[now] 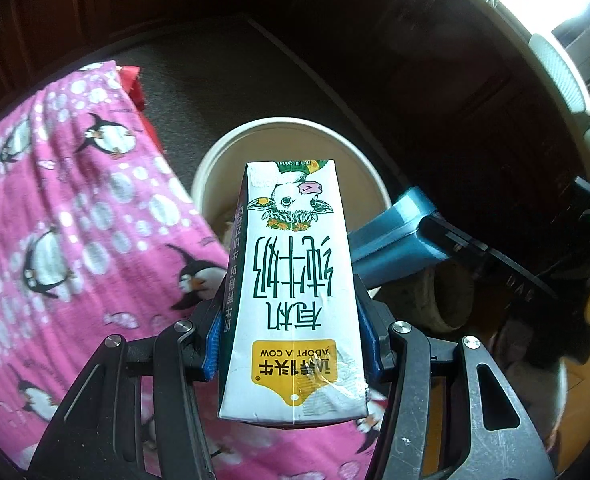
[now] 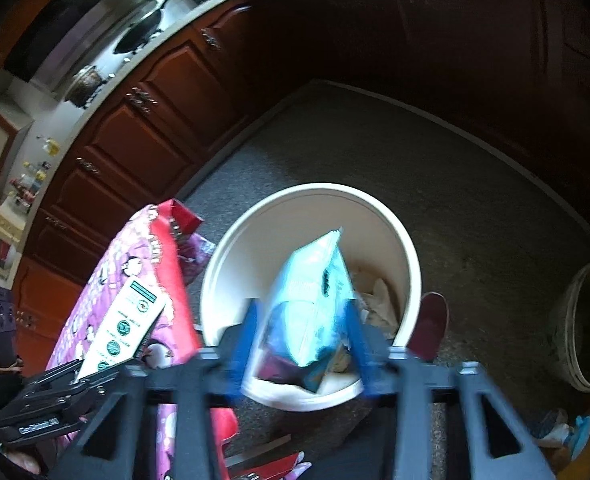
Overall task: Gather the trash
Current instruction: 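Carry milk carton and blue packet over the white bucket and open both tools, then move both open tools back over the table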
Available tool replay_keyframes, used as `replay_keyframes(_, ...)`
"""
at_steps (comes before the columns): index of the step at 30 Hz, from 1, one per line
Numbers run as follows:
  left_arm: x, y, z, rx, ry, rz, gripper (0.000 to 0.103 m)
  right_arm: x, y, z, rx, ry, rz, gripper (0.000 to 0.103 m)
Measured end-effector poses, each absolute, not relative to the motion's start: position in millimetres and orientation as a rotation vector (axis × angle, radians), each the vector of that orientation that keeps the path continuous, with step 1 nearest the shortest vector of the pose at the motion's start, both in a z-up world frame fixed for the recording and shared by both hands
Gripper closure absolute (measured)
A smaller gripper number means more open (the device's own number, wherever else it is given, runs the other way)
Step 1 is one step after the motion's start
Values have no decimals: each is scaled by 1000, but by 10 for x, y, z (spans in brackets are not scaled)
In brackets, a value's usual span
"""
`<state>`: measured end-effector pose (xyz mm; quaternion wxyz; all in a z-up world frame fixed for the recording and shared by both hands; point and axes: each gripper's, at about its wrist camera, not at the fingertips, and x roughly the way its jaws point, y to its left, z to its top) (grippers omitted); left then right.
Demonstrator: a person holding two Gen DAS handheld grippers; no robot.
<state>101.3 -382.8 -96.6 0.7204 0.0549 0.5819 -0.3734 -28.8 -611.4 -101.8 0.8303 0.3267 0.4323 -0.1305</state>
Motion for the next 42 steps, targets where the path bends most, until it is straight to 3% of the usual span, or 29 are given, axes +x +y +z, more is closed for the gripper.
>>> replay_keyframes(4,1060,-3852,-1012,85,1310,-833,44,-301,-6080,-1031,695,931,-266,51)
replay_keyframes(17,1029,-3503,-783,99,1262,-787,42,-276,-5873,-1004,702,951,-208,51)
replay_keyframes(38,1110,-1952,-396,153,1111,-585,42,49,-4610,-669,593,974,81,50)
replay_keyframes(42,1278,-1487,-447,166,1120,-572,35,69,-4328,-679,555,1007,151,47)
